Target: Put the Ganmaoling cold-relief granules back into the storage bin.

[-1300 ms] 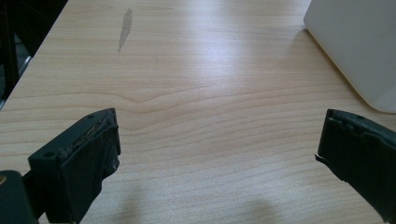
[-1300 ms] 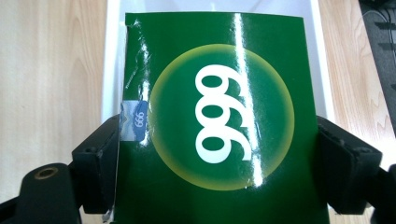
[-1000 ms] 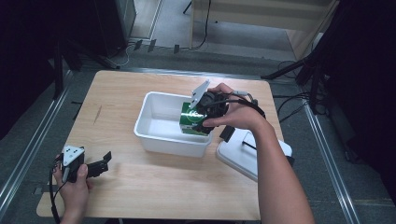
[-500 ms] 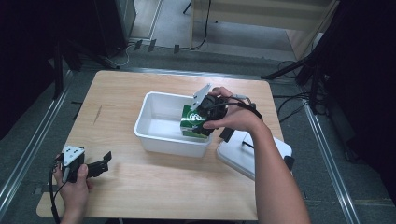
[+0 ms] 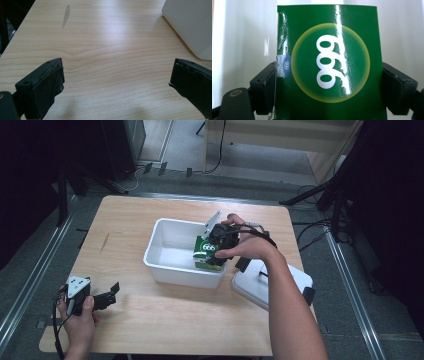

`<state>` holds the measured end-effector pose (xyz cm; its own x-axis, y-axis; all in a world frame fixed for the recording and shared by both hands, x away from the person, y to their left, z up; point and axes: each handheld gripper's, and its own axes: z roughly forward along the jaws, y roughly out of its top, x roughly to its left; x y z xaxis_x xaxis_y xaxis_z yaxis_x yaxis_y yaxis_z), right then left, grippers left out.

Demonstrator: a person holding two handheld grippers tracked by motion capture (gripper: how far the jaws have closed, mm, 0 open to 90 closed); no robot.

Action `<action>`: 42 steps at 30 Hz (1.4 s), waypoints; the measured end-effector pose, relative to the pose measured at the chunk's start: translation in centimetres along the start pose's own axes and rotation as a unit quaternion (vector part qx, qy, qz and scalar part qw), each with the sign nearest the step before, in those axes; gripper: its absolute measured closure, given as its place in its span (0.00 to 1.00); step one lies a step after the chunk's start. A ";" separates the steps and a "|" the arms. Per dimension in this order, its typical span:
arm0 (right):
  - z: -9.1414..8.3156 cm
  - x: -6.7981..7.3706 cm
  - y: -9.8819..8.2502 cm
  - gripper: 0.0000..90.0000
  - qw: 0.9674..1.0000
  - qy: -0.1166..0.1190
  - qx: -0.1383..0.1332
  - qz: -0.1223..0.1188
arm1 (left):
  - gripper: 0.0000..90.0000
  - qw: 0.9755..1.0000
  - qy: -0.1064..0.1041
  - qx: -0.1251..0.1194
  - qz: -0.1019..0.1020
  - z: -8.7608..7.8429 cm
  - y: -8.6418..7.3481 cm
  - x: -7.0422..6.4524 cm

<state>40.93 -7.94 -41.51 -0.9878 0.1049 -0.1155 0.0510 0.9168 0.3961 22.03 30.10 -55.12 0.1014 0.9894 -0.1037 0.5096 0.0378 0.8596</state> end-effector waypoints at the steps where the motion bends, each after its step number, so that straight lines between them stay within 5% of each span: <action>1: 0.1 0.0 0.0 0.17 1.000 0.001 0.006 0.003 | 0.00 1.000 0.000 0.000 0.000 0.0 0.0 0.0; 13: 1.5 -0.2 0.4 0.17 0.998 0.019 0.054 0.004 | 0.00 1.000 -0.002 0.000 -0.003 0.0 0.0 0.0; 29: 2.7 0.2 0.8 0.16 0.994 0.003 0.109 -0.021 | 0.00 1.000 -0.003 0.002 -0.002 0.0 0.0 0.0; 42: 1.1 0.5 0.5 0.13 0.997 -0.001 0.083 -0.002 | 0.00 1.000 -0.003 0.003 -0.004 0.1 0.0 0.1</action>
<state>40.68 -6.96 -42.36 -0.9876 0.1020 -0.1193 0.0712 0.9684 0.2390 22.11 30.18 -55.13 0.1027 0.9883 -0.1126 0.5148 0.0440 0.8562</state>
